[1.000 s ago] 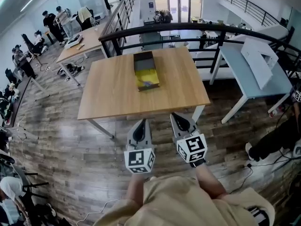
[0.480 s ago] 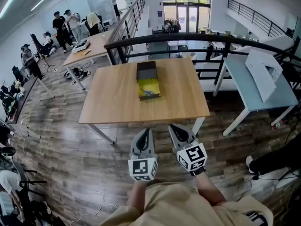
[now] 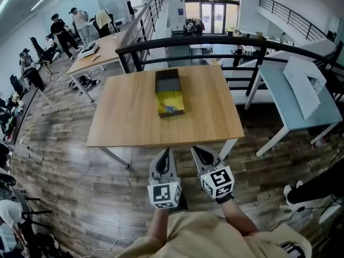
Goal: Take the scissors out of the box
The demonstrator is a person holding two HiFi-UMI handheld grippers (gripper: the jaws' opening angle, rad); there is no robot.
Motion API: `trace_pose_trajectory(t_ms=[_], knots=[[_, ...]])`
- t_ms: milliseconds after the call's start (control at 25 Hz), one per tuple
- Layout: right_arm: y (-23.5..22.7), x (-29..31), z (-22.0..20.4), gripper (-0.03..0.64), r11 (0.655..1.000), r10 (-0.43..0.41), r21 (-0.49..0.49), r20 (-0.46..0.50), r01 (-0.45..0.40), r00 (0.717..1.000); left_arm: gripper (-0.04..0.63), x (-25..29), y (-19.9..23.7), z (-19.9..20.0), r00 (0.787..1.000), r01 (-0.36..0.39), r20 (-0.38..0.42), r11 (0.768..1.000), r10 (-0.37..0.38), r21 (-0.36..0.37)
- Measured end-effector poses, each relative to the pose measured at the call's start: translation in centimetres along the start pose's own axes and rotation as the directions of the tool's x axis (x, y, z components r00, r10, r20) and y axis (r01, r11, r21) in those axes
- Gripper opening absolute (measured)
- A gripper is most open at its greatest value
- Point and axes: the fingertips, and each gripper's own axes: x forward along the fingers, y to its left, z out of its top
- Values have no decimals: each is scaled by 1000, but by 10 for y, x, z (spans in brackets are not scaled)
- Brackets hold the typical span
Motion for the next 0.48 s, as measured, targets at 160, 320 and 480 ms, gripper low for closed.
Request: trace_pose_trajectory(t_ms=[160,320,480], knots=[[-19,67,4,13,1000,-7,2,-16,7,1000,11,54,46,-3,1000,14,5,1000,-14,-20],[-36,140,15,14,1000,-12,-14,-23,12,1000,11,113,98,-3,999,35,16,998,-35,-51],[-50,211,23,14,999,-25,-21,-19,25,1000,11,168,145,-4,997,73,23,996,-73,-46]])
